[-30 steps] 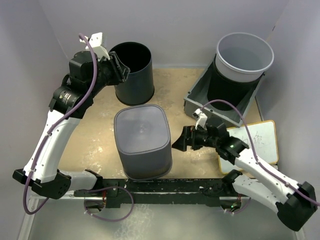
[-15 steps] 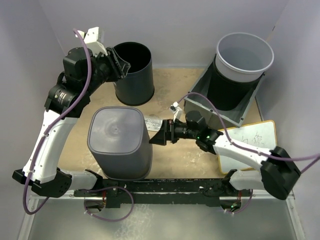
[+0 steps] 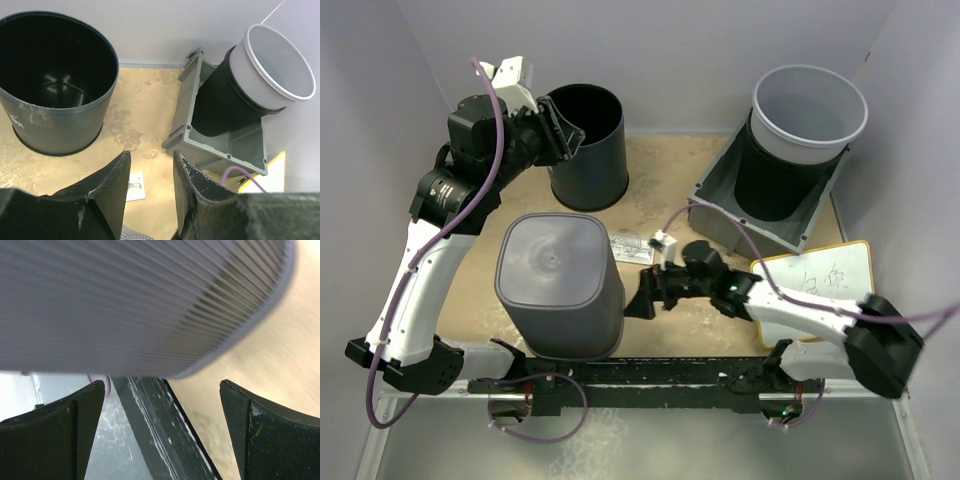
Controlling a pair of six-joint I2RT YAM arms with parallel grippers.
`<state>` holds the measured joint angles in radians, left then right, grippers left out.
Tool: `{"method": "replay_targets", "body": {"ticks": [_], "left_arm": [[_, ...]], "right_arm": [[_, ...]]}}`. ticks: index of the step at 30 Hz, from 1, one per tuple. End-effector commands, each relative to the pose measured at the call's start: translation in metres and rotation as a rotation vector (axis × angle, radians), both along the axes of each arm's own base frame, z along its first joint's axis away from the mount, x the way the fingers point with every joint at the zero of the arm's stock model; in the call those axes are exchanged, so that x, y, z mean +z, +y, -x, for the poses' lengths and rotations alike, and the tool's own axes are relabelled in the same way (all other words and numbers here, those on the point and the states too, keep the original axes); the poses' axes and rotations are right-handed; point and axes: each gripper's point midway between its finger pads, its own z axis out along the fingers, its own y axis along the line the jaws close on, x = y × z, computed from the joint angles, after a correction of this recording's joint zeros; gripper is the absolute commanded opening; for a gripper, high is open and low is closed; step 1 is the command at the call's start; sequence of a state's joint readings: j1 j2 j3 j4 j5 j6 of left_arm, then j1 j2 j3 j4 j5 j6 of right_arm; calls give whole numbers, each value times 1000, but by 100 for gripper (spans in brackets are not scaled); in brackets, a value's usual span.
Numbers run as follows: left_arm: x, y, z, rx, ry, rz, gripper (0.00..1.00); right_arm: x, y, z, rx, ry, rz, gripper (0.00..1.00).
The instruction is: Turn the large container upside down
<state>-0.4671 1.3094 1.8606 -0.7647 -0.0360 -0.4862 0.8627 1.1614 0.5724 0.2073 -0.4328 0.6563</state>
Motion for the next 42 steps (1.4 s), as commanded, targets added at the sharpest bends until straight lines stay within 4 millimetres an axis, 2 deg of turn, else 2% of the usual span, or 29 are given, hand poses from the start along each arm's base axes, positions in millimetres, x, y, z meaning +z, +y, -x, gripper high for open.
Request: {"method": "replay_targets", "body": {"ticks": [1,3,4,5,6,8,11,17,18,19,21,23,27,28,29,31,33,36,38,42], "left_arm": [[16,-6,0,-24,-47,34,37],[18,-7,0,-25,-48,36,37],[18,-7,-1,-24,-45,35,37],[18,-6,0,-23,-45,33,37],[16,-6,0,-20,-39,30,37],[14,-4,1,-15,-32,25,37],[7,-1,3,-8,-18,7,37],[-3,-4,1,-27,1,-16,37],[-4,-5,1,-31,2,-16,37],[-4,-6,1,-35,4,-16,37],[-5,-5,2,-32,6,-18,37],[-4,-3,3,-26,7,-19,37],[-2,5,5,7,17,-32,37],[0,7,5,19,15,-34,37],[0,9,4,32,15,-38,37],[1,13,3,53,17,-44,37],[-2,15,1,65,26,-54,37],[-9,15,-5,78,42,-83,37],[-15,14,-13,87,52,-99,37],[-23,8,-34,99,45,-124,37]], "right_arm": [[49,84,-10,127,-149,-184,98],[59,124,-6,193,-141,-242,98],[77,146,-9,211,-151,-291,98],[80,159,-12,216,-136,-316,97],[81,170,-14,212,-101,-336,97],[77,178,-16,217,-59,-344,97],[64,166,-23,168,-82,-289,97],[8,114,-36,-2,-72,-102,98],[5,114,-40,-24,-85,-95,98],[3,118,-36,0,-87,-97,98],[3,136,-25,63,-96,-114,96],[8,163,-16,105,-127,-141,96],[31,237,-14,146,-154,-232,95],[22,256,-12,165,-142,-220,95],[25,272,-10,188,-137,-228,94],[22,288,-10,196,-80,-229,94],[17,284,-10,203,-50,-230,94],[9,246,-31,125,-61,-193,94],[4,208,-49,57,-69,-149,94],[-5,116,-75,-96,-91,-42,94]]}}
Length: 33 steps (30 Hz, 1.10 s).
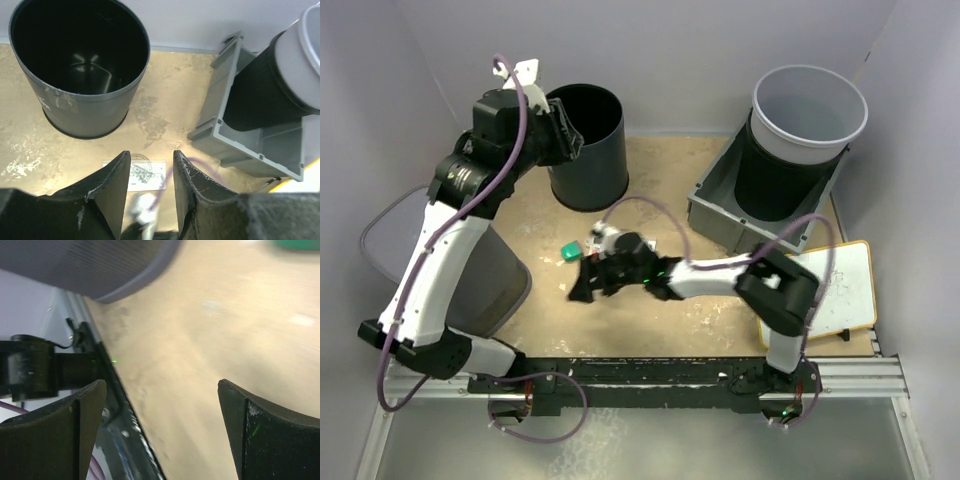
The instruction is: Turn the large container upside down
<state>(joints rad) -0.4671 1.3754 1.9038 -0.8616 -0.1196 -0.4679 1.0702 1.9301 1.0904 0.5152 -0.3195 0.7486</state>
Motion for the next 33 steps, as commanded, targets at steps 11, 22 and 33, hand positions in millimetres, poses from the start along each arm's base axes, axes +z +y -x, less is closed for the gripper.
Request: {"method": "replay_targets", "body": {"ticks": [11,22,33], "left_arm": [[-41,-38,-120,27,-8,-196,55],[-115,-72,-172,-72,79,-303,58],[-130,-85,-176,-110,104,-270,0]], "right_arm": [[78,-221,-37,-484,-270,266,99],[112,-267,-34,-626,-322,279,100],[119,-272,-37,-660,-327,278,100]]}}
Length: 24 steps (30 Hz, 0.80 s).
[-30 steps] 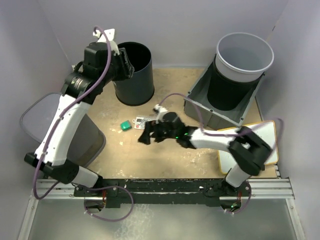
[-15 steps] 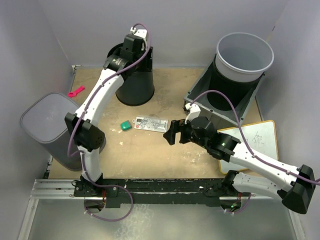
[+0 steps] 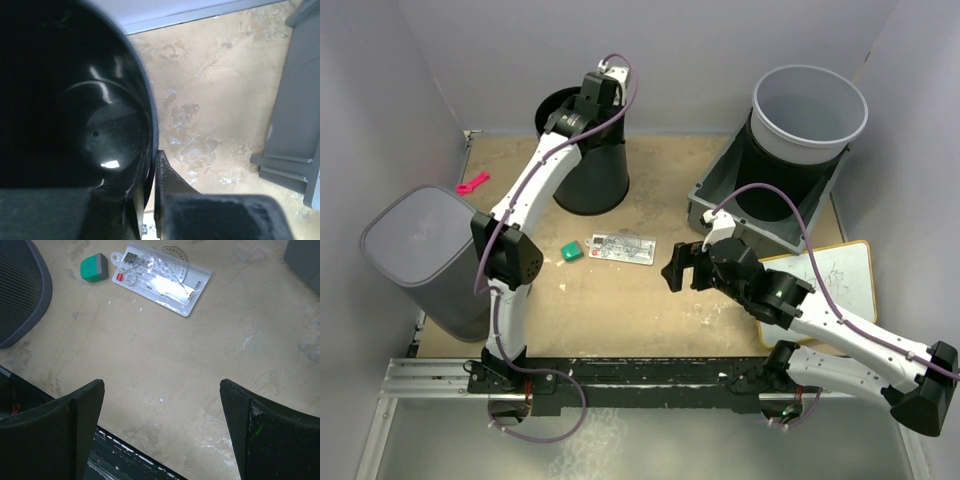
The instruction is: Turn the large container upside down
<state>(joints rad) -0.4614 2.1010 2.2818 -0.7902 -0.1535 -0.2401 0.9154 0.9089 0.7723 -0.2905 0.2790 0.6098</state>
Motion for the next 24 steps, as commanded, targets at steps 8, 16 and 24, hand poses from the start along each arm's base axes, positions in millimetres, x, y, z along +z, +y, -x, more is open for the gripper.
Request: {"method": "replay_targets", "body": {"ticks": [8,16,24], "left_arm": [[87,-51,21,-188,-118,300,0],[169,-55,43,-190,-251,535,0],[192,-6,26,-62,-292,717,0]], "right_arm": [[27,-4,-12,-60,-62,-35,100],[33,-3,-14,-68,-71,-41,99],[33,-5,-13,-70,-70,-44,99]]}}
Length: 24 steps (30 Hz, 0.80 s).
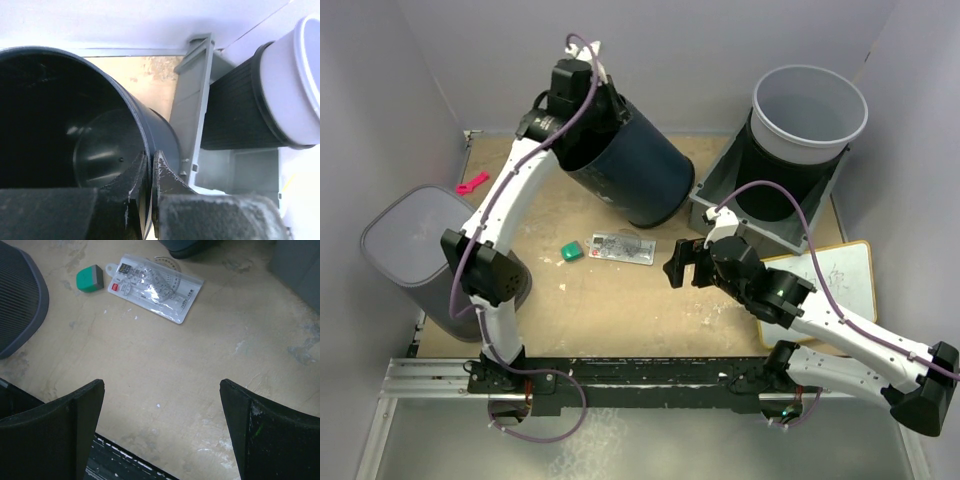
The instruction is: Turn the large container upside down
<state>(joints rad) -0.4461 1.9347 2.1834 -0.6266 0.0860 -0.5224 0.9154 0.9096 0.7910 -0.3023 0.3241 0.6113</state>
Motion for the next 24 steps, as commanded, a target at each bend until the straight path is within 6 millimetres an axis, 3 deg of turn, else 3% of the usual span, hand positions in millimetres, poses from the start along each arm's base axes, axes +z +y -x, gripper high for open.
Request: {"method": "replay_targets", "body": {"ticks": [1,3,6,16,24], "left_arm": [[100,35,-8,32,-195,345,0],[87,57,-19,52,-156,437,0],[62,76,-26,91,-122,424,0],[-32,143,-27,201,39,140,0],[-93,174,-19,214,158,-84,0]], "right_arm": [[28,1,-7,-30,-50,-55,99],[28,0,-6,-30,-50,-55,99],[28,-1,-6,-34,-49,-57,99],[32,3,-8,-30,-66,-75,100],[55,27,-29,-22,-122,-128,100]]}}
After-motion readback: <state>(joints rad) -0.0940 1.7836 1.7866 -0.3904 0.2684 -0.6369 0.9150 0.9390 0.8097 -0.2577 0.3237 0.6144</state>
